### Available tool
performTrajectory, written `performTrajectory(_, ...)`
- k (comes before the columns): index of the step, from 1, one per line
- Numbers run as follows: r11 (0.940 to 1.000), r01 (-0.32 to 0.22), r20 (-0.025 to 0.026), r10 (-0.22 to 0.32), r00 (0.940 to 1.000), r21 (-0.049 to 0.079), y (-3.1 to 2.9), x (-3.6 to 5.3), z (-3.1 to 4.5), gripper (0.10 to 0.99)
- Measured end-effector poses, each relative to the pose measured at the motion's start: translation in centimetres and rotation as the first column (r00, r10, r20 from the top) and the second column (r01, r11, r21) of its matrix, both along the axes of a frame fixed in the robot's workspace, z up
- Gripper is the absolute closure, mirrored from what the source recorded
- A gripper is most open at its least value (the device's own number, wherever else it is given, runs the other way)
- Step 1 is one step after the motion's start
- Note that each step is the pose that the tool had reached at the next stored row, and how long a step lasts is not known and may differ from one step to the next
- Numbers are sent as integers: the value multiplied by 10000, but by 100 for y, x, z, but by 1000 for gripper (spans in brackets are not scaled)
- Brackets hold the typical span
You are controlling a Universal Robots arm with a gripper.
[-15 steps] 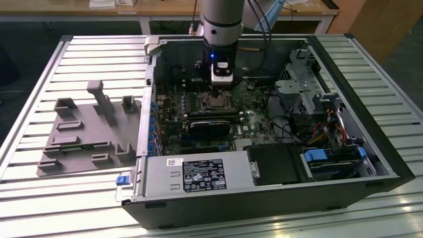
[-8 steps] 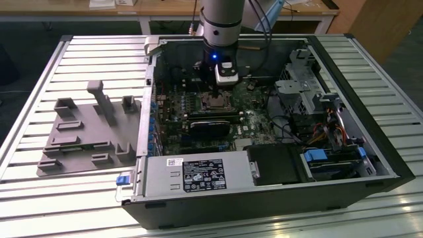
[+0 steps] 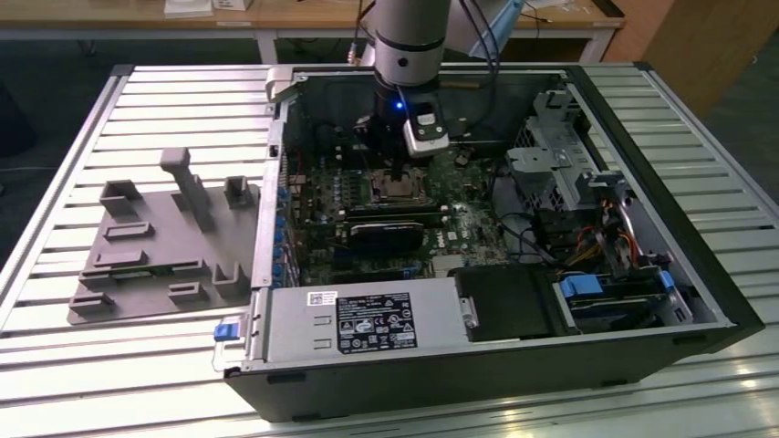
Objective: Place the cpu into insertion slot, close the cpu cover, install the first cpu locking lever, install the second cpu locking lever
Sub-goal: 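Close the cpu cover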
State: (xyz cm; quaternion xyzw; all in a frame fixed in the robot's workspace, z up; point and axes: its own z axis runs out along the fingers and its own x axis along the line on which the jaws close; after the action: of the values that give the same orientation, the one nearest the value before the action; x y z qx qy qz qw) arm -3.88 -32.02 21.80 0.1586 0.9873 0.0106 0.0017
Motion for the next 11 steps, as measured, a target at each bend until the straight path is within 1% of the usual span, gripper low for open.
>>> performTrajectory(3, 9985, -539, 1, 539, 9985, 0, 0, 0, -4, 980)
performTrajectory(5, 9958, -914, 2, 914, 9958, -1, 0, 0, -7, 980)
performTrajectory(8, 9897, -1429, 6, 1429, 9897, -2, 0, 0, -12, 980)
performTrajectory(11, 9822, -1876, 18, 1876, 9822, -6, 0, 0, -16, 980)
